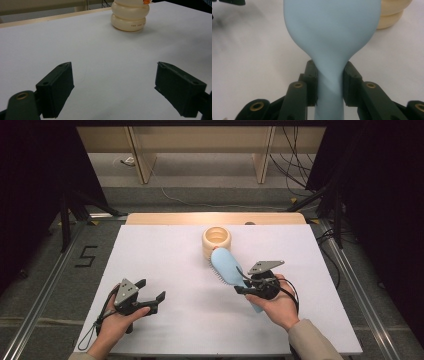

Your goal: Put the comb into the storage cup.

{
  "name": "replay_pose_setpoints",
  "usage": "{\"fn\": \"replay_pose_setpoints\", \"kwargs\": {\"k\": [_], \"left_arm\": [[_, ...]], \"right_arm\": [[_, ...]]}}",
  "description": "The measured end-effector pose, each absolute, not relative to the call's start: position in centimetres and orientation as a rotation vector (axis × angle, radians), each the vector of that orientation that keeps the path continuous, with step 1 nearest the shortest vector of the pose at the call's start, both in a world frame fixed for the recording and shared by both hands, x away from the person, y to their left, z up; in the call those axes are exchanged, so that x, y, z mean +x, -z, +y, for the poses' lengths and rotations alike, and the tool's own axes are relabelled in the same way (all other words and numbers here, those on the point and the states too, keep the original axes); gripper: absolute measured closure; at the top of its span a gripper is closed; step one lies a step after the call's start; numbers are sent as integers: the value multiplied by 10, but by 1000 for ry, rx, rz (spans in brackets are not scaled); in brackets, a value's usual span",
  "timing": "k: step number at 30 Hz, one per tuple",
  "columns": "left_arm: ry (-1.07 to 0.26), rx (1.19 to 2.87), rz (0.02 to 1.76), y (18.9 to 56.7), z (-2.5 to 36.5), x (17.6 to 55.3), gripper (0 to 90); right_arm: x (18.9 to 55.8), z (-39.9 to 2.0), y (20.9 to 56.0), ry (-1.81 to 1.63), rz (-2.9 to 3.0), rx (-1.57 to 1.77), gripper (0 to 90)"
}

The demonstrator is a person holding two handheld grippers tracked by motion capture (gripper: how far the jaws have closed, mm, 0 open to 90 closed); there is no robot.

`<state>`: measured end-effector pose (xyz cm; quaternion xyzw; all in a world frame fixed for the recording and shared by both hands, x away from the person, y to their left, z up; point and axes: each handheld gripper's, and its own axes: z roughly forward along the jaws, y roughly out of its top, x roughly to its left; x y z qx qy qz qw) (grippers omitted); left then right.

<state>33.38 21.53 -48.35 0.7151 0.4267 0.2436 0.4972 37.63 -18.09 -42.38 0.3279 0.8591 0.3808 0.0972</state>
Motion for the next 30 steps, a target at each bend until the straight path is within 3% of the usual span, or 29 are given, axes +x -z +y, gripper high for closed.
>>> {"fn": "replay_pose_setpoints", "kwargs": {"k": [30], "left_arm": [[-547, 1742, 979, 476, 194, 328, 152]], "right_arm": [[376, -162, 429, -1301, 2398, 1049, 702]]}}
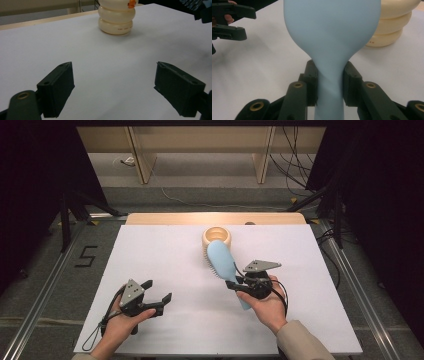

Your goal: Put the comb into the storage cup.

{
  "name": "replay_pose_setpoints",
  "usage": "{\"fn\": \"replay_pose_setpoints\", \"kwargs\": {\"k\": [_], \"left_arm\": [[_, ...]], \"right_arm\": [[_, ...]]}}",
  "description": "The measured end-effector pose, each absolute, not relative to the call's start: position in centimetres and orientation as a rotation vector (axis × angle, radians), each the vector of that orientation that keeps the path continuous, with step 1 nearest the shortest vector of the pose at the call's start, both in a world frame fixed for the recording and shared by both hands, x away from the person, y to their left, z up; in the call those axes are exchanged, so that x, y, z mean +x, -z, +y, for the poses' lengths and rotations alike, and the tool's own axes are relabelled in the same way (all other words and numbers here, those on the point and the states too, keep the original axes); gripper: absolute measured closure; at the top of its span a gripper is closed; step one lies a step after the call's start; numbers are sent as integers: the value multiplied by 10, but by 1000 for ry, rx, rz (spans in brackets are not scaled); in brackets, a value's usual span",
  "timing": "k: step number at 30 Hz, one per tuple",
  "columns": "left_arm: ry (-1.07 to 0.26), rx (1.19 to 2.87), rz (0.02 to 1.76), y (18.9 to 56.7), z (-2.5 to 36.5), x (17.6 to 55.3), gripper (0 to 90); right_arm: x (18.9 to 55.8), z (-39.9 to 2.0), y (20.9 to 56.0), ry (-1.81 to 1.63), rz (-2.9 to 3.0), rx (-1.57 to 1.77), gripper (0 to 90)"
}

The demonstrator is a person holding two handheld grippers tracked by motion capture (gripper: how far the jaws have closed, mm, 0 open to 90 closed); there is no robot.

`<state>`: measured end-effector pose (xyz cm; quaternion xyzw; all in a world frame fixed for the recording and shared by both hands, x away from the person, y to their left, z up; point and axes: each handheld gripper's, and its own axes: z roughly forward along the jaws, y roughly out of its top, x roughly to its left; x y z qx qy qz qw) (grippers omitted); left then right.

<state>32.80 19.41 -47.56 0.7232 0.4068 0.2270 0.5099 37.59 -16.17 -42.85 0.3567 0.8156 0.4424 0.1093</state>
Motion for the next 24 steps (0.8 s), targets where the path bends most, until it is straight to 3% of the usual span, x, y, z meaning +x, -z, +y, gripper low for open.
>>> {"fn": "replay_pose_setpoints", "kwargs": {"k": [19, 24], "left_arm": [[-491, 1711, 990, 459, 171, 329, 211], [-479, 1728, 974, 457, 165, 330, 192]], "right_arm": [[375, -156, 429, -1329, 2350, 1070, 701], [375, -154, 430, -1333, 2345, 1076, 701]]}}
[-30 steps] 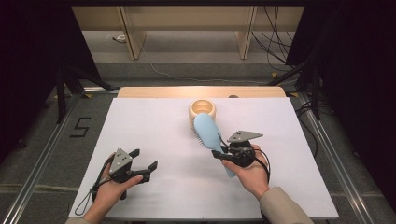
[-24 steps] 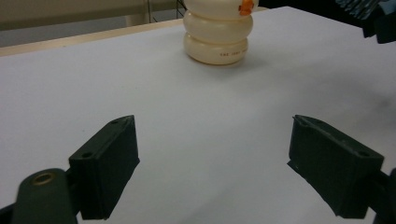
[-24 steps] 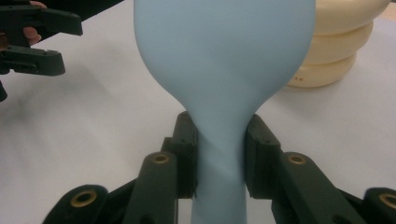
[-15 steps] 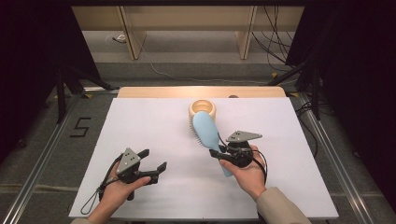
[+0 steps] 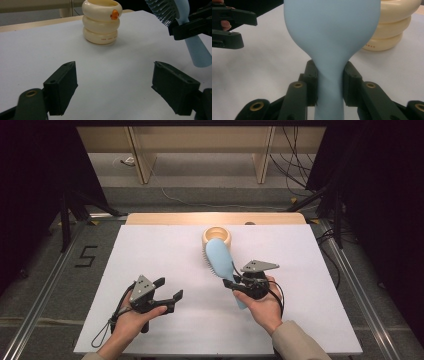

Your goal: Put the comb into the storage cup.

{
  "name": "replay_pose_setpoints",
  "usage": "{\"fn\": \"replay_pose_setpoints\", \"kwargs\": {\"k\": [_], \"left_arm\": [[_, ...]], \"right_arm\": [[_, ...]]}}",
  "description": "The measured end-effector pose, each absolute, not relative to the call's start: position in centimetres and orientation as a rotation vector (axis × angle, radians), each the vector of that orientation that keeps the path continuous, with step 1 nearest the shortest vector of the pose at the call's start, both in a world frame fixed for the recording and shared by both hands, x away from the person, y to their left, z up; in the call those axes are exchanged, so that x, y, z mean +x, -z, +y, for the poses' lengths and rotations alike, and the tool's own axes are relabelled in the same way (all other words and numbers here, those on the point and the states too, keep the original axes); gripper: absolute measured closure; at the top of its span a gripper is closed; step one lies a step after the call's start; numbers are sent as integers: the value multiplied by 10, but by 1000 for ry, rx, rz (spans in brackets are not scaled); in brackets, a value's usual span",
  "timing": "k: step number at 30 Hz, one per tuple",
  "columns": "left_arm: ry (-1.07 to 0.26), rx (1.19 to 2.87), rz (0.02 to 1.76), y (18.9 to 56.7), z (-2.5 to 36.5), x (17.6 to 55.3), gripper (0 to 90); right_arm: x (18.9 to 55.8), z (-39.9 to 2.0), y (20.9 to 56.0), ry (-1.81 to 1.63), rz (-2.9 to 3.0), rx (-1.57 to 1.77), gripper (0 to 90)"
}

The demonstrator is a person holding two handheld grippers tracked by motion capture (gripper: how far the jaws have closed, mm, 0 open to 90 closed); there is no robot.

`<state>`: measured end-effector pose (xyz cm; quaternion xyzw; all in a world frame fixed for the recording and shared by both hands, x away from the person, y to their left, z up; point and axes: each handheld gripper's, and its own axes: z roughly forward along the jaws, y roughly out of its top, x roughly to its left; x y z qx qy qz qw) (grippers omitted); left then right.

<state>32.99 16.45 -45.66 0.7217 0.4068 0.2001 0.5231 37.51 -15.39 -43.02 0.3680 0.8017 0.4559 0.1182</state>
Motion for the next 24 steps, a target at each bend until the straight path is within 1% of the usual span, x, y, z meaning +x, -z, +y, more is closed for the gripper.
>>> {"fn": "replay_pose_setpoints", "kwargs": {"k": [5, 16, 24], "left_arm": [[-443, 1764, 929, 456, 150, 330, 171], [-343, 1806, 856, 458, 116, 330, 171], [-300, 1826, 824, 460, 99, 331, 168]], "right_arm": [[376, -151, 430, -1340, 2332, 1074, 702], [378, -146, 431, -1340, 2333, 1079, 702], [379, -142, 431, -1344, 2331, 1071, 702]]}}
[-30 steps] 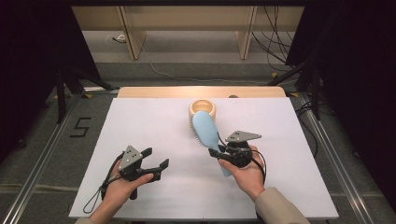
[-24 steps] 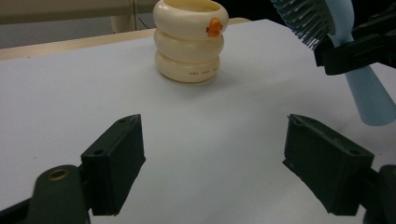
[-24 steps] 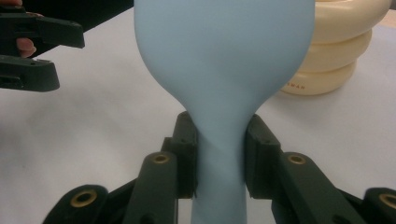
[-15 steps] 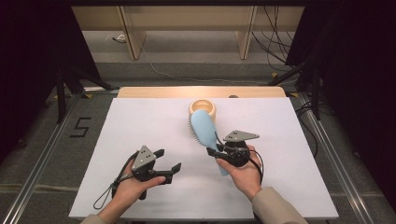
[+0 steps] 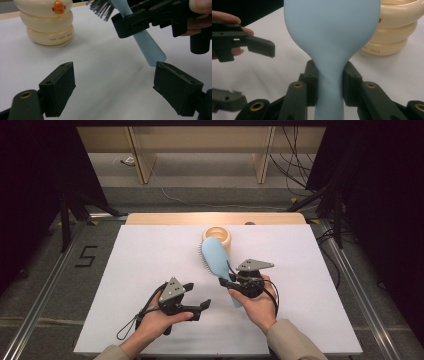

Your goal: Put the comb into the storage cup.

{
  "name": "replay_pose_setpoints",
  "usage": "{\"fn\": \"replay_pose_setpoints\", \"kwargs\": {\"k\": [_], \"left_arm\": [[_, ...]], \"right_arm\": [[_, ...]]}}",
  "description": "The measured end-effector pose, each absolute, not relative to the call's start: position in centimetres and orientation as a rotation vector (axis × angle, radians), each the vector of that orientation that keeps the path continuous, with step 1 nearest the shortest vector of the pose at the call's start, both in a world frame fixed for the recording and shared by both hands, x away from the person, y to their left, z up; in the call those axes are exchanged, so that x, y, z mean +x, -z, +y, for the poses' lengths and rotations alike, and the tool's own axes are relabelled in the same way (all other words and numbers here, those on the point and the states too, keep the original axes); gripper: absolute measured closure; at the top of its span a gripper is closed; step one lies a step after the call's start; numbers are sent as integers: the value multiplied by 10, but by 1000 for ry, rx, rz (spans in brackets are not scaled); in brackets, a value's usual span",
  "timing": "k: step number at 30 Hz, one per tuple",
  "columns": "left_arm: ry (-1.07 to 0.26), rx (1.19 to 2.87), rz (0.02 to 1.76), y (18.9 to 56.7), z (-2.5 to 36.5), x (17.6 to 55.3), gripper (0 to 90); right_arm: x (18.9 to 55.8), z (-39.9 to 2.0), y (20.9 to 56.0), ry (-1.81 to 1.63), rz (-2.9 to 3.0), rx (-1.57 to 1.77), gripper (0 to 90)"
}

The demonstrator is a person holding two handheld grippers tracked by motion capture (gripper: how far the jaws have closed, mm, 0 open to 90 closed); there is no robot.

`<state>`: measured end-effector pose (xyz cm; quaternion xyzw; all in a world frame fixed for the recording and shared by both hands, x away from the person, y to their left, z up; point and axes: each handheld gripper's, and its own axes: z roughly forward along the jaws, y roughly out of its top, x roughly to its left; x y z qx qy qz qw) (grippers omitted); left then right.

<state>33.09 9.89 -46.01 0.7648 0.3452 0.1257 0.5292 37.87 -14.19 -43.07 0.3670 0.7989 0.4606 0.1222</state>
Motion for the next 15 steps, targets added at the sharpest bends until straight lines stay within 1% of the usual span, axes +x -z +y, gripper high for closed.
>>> {"fn": "replay_pose_setpoints", "kwargs": {"k": [8, 15], "left_arm": [[-243, 1839, 806, 465, 82, 331, 169], [-224, 1847, 798, 470, 72, 333, 177]], "right_arm": [[379, -136, 432, -1344, 2335, 1072, 702], [379, -133, 432, -1350, 2333, 1063, 702]]}}
